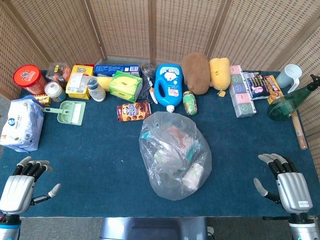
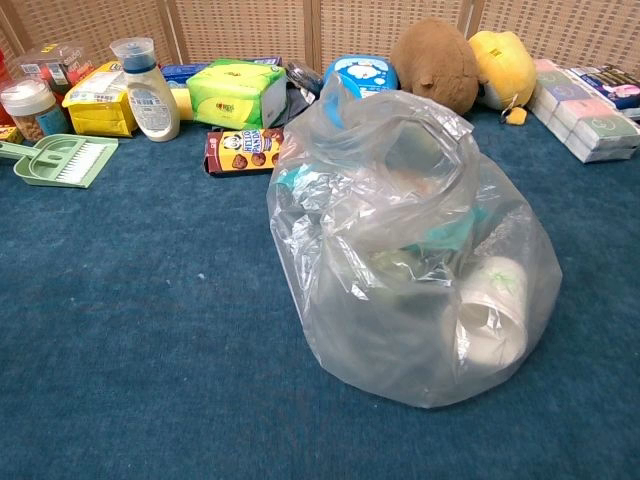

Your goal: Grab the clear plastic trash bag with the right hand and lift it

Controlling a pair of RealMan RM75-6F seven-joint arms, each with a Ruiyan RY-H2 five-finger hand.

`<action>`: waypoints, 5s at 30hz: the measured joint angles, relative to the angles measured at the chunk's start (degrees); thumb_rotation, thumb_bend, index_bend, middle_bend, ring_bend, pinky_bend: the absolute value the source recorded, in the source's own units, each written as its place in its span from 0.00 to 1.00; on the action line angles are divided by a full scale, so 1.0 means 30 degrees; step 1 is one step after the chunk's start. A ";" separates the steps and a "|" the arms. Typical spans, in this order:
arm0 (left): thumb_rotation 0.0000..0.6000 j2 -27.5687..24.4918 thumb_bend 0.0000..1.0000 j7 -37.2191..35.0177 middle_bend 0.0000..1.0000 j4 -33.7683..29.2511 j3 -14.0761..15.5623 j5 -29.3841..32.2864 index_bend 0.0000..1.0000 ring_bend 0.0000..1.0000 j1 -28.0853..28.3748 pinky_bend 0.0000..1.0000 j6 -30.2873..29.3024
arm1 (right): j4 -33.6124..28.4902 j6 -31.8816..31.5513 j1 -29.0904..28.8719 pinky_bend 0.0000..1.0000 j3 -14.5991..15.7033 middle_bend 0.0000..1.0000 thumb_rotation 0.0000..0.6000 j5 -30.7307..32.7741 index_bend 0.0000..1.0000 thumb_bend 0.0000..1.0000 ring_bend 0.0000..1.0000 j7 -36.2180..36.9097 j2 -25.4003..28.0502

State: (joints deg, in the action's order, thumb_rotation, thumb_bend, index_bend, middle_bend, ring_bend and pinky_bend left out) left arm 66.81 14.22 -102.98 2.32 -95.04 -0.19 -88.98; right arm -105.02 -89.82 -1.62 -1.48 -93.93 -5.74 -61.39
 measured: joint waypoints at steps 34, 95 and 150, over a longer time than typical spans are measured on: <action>0.00 -0.0299 0.21 0.0416 0.32 -0.0417 -0.0159 -0.0025 0.39 0.27 0.0270 0.13 0.0203 | -0.0052 0.4460 -0.3015 0.19 -0.0824 0.25 0.00 0.1136 0.23 0.27 0.21 0.3019 -0.0374; 0.00 0.0780 0.21 -0.4174 0.32 0.4294 -0.0296 0.1882 0.39 0.27 0.0599 0.13 0.1307 | -0.3123 1.3406 -1.1793 0.21 -0.4292 0.30 0.00 1.0826 0.26 0.24 0.27 0.4479 -0.7638; 0.00 0.0315 0.21 -0.3398 0.32 0.3185 -0.0043 0.1489 0.39 0.27 0.0605 0.13 0.0806 | -0.9070 2.3633 -0.2871 0.85 -2.5163 0.65 1.00 2.0837 0.57 0.69 0.71 2.7130 0.0634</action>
State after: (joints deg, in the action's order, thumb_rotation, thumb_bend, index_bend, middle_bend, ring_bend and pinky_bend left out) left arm 67.76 4.03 -93.43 2.19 -90.57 1.62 -86.56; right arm -132.23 -18.92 -10.24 -76.97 -31.42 75.65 -59.49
